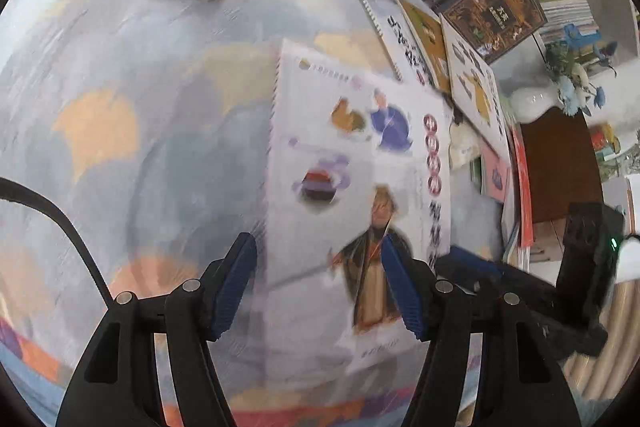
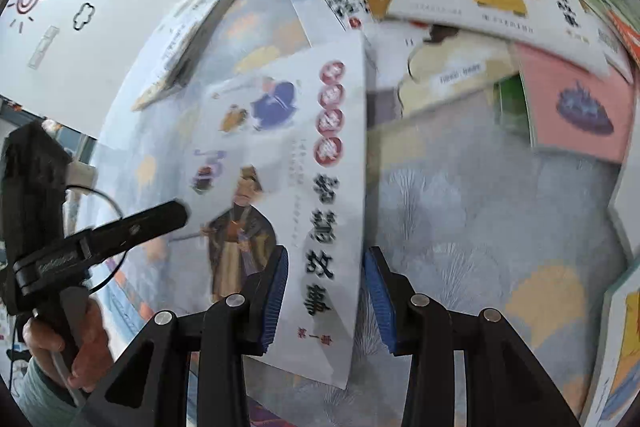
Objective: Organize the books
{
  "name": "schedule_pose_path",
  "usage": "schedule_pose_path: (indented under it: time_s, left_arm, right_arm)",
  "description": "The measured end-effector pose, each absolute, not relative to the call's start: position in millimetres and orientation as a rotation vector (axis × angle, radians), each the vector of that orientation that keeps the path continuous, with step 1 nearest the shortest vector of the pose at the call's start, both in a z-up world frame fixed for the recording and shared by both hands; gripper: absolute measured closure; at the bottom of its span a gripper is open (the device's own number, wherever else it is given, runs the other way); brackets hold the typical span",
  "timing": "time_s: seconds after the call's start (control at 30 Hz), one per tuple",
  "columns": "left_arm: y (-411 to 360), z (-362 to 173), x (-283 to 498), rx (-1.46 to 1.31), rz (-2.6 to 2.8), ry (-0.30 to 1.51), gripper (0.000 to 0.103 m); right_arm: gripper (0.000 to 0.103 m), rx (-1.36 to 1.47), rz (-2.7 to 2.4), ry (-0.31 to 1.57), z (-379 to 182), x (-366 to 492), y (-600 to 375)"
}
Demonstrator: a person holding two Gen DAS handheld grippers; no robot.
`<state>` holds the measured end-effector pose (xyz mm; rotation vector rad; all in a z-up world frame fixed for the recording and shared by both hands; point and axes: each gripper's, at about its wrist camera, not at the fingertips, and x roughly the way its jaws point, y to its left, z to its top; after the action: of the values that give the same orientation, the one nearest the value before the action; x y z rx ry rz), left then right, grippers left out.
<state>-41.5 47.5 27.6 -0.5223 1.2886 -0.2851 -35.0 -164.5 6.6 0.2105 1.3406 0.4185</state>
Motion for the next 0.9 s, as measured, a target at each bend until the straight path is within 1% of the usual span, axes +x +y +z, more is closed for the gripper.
schedule_pose_path:
  time_s: [0.13,0.33,0.67,0.77,0.9]
  left_arm:
    - [40.8,28.0,-62.7,-0.473,-0.343,1.315,0.041]
    - [28.0,29.6,-80.4,-0.357,-0.406,1.293,0.041]
    - [41.6,26.3,-80.6,-0.420,-0.452,1.316,0.044]
    - [38.6,26.8,-82.3,-0.409,-0.416,1.316,0.048]
    - [29.1,29.0,-83.9,-0.354,-0.373,1.307,0.048]
  right_arm:
    - [0.063,0.199,0.389,1.341,4.8,-44.0,-162.2]
    - [0.063,0.195,0.315,1.345,2.6,-51.9,-155.9]
    - [0.064,0.180,0.208,1.337,10.6,-63.6,-152.2]
    - [0.064,0.138,0.201,1.314,10.6,-67.7,-148.2]
    - [0.064,0.053,0.255,1.295,12.3,-73.5,-140.3]
